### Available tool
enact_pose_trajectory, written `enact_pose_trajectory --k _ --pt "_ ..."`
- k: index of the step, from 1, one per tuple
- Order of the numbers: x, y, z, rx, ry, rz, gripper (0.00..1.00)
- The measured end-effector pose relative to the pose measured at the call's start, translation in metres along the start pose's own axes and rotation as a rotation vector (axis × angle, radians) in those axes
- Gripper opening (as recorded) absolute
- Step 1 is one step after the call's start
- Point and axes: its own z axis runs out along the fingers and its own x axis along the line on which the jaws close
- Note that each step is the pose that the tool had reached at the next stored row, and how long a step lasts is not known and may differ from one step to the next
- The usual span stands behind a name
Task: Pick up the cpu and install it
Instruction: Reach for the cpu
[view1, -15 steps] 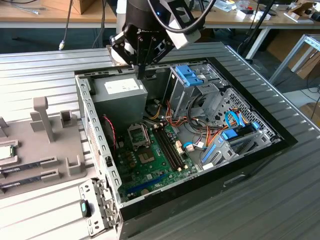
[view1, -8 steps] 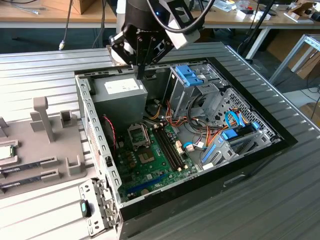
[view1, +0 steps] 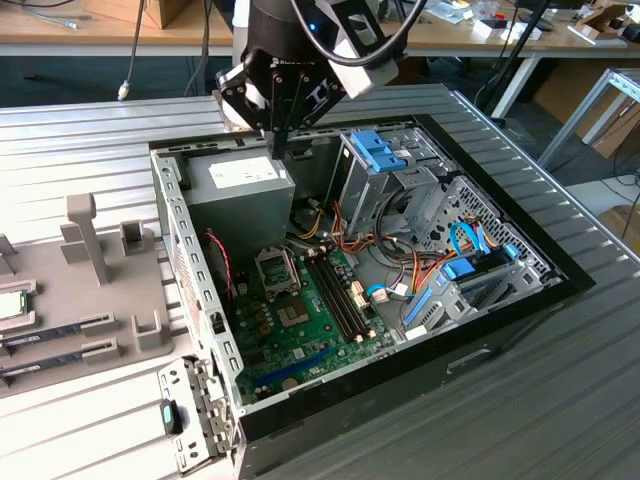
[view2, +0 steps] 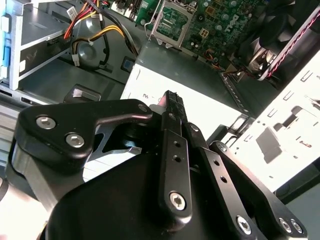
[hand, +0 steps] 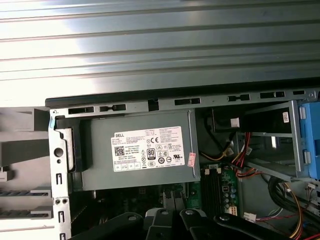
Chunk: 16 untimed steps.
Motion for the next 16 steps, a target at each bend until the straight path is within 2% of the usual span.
enact_pose_trajectory --k 16 --pt "0.0063 -0.0005 -0.0002 -0.0001 0.0000 0.000 0.11"
